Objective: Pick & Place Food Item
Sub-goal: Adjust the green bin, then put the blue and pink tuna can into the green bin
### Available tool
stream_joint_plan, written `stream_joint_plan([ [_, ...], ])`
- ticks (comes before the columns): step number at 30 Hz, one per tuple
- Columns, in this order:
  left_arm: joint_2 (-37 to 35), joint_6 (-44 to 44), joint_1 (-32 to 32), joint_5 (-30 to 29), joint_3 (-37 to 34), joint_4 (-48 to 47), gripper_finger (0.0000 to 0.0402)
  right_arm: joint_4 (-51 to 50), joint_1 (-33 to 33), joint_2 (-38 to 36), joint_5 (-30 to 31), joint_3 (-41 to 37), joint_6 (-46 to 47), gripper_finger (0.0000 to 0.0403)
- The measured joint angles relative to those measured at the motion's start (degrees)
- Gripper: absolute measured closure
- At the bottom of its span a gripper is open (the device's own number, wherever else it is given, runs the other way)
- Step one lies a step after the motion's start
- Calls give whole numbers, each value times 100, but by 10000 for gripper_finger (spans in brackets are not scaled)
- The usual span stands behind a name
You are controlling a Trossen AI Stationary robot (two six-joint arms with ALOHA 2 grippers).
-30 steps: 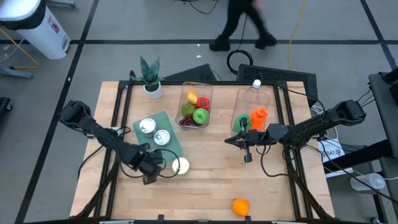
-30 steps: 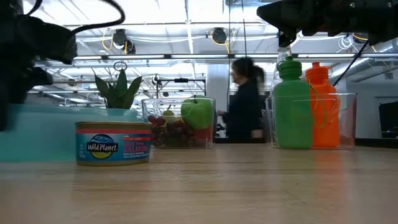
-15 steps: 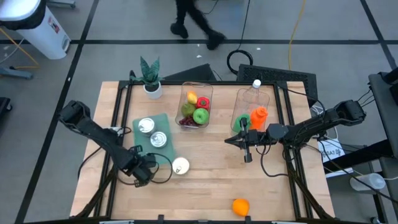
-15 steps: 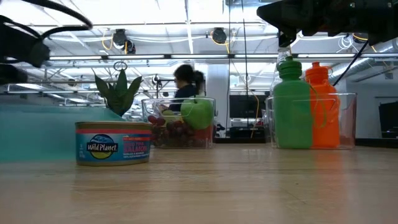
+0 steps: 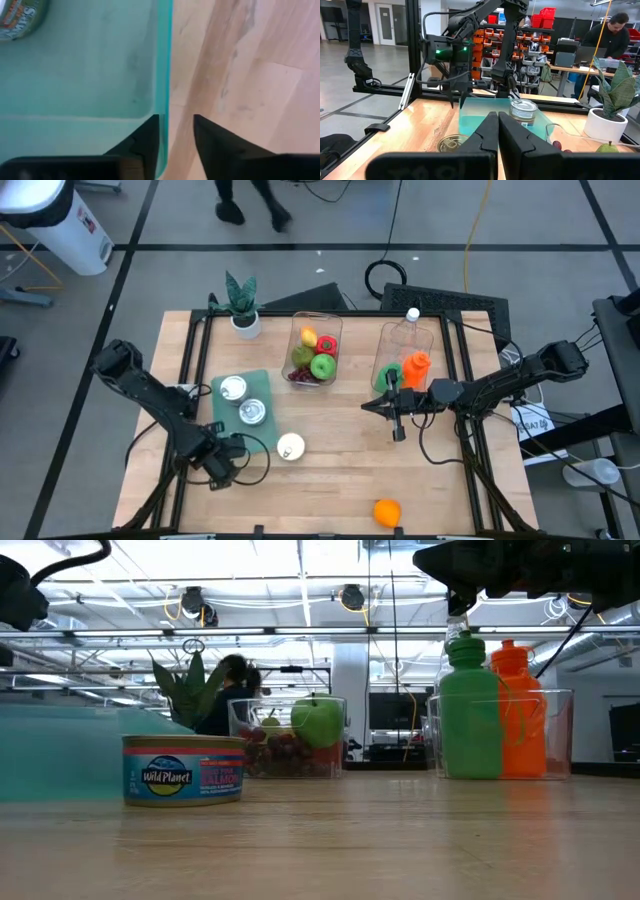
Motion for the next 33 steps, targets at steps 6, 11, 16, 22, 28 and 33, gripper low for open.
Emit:
stream_joint_plan([
  [6, -10, -47, -10, 89, 0, 8, 207, -1, 0, 0, 0, 0, 0, 401],
  [11, -10, 467, 4, -3, 80, 0, 162, -28, -1, 2, 0, 0, 0, 401],
  [16, -10, 920, -1, -310, 559, -55, 147, -57, 0, 2, 1, 0, 2, 401],
  [22, -14, 1534, -1, -1449, 1387, -91, 155, -52, 1, 2, 0, 0, 2, 401],
  [28, -16, 2305, -11, -3578, 1666, 564, 166, -121, 2, 2, 0, 0, 2, 401],
  [33, -14, 3990, 136, -3695, 1321, 2403, 205, -128, 4, 2, 0, 0, -26, 401],
])
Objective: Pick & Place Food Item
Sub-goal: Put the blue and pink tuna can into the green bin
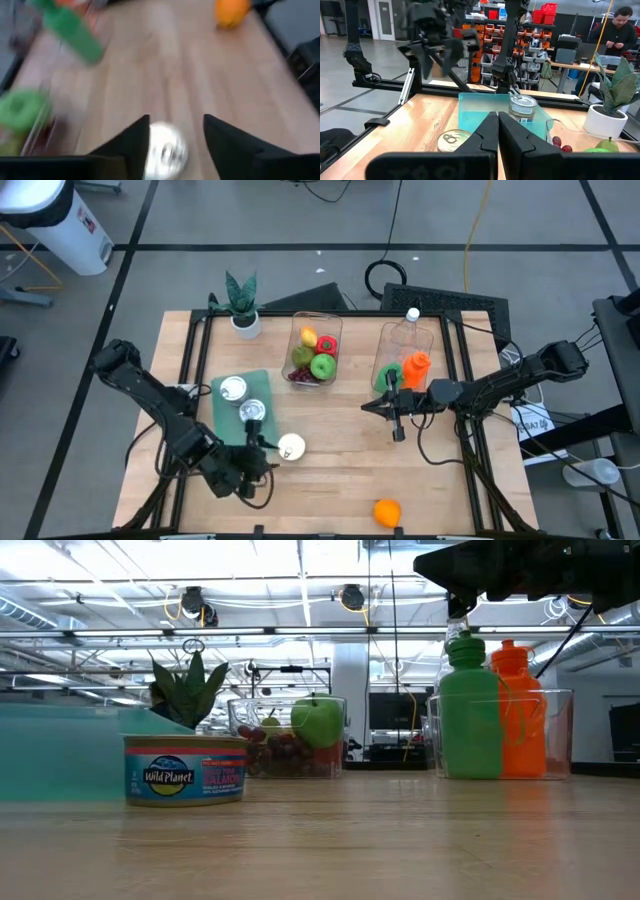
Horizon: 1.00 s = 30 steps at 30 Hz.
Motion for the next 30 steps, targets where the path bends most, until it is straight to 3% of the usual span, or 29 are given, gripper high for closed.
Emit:
stream_joint_plan([
  [3, 0, 805, 110, 453, -332, 1128, 262, 7, 0, 30, 0, 0, 12, 401],
  [6, 153, 633, 459, 1315, -588, 1450, 332, -25, 0, 46, 0, 0, 17, 401],
  [10, 585, -224, 892, 1986, -759, 1016, 345, 1, -7, 55, 6, 0, 10, 401],
  [15, 1324, -152, 1199, 2923, -672, 1131, 351, 24, -7, 55, 17, 0, 22, 401],
  [20, 1793, -35, 1500, 2980, -408, 1126, 351, 21, -4, 55, 20, 0, 22, 401],
  [26, 1746, 401, 1535, 3050, -12, 978, 351, 1, -4, 55, 16, 0, 15, 401],
  [30, 1556, 428, 1426, 2291, 340, 308, 351, -34, -4, 55, 7, 0, 16, 401],
])
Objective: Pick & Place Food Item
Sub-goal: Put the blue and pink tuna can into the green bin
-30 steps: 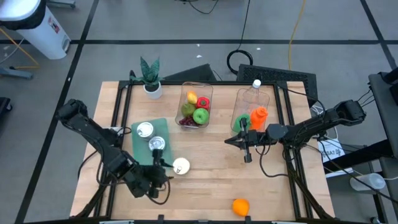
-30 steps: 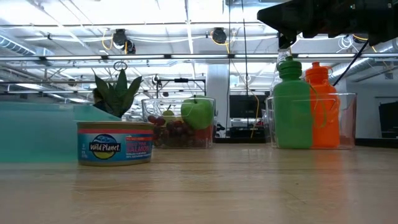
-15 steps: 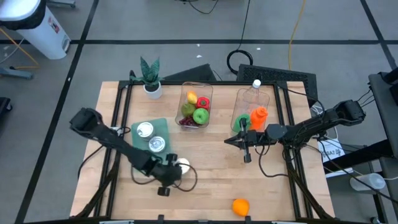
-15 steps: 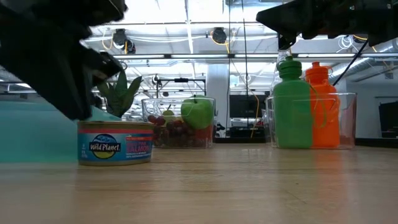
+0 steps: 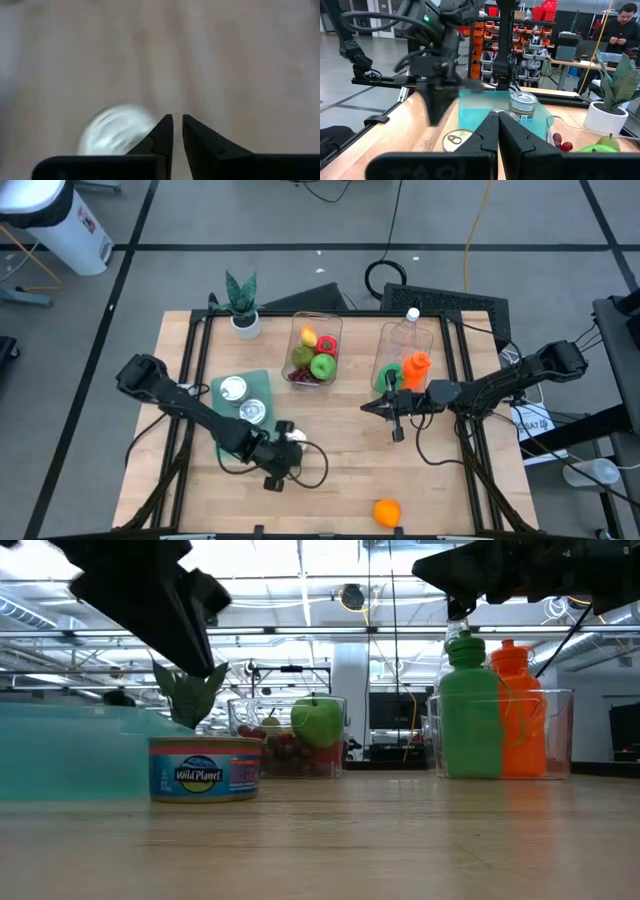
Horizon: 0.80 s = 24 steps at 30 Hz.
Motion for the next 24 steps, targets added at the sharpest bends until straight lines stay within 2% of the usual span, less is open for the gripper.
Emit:
stream_joint_plan([
  [3, -5, -641, 120, -471, 101, -791, 351, -9, 0, 0, 0, 0, 6, 401],
  [6, 55, -1090, 333, -254, 66, -967, 351, -8, 0, 0, -2, 0, 6, 401],
  [11, 372, -1035, 607, 207, 31, -930, 350, -6, 0, 0, -2, 0, 8, 401],
  [18, 1010, -766, 910, 800, 81, -50, 350, -8, 0, -1, -4, 0, -3, 401],
  [24, 1142, -272, 976, 1176, 57, 714, 350, -36, 0, -2, -19, 0, -5, 401],
])
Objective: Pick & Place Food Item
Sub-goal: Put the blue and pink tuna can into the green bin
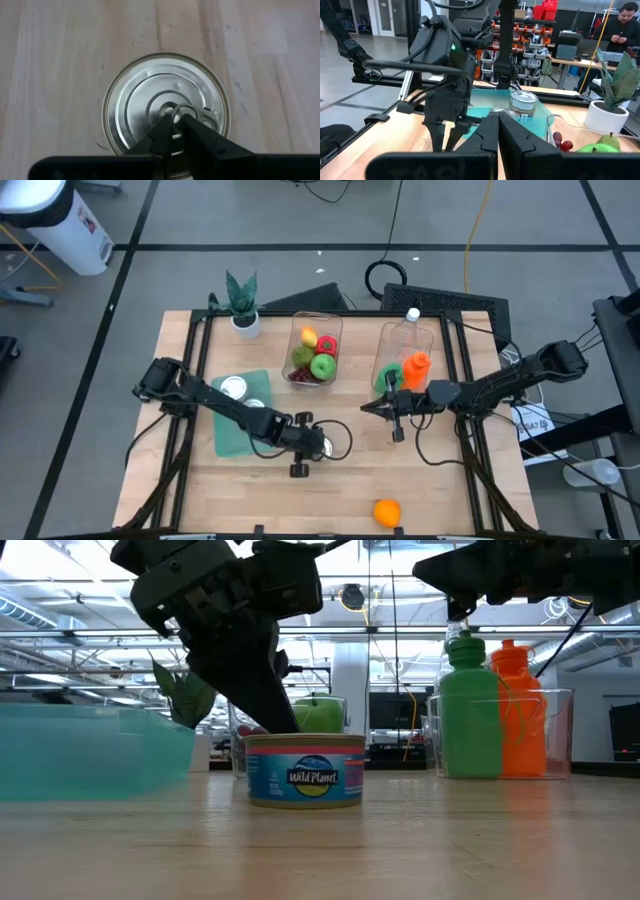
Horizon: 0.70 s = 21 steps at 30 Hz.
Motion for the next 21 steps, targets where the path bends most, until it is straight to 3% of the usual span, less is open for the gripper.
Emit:
stream_joint_plan([
  [5, -353, 656, -107, -28, 55, -17, 350, -145, 2, 0, -9, 0, -39, 401],
  [12, -1473, 1730, -670, -432, 9, 175, 350, -212, 40, 75, -22, -2, -355, 401],
  [17, -2400, 2502, -1078, -447, -623, 1194, 350, -300, 143, 272, -5, 160, -528, 401],
  [21, -3240, 2536, -1090, -583, -1674, 2041, 350, -888, 340, 537, 33, 684, -751, 401],
])
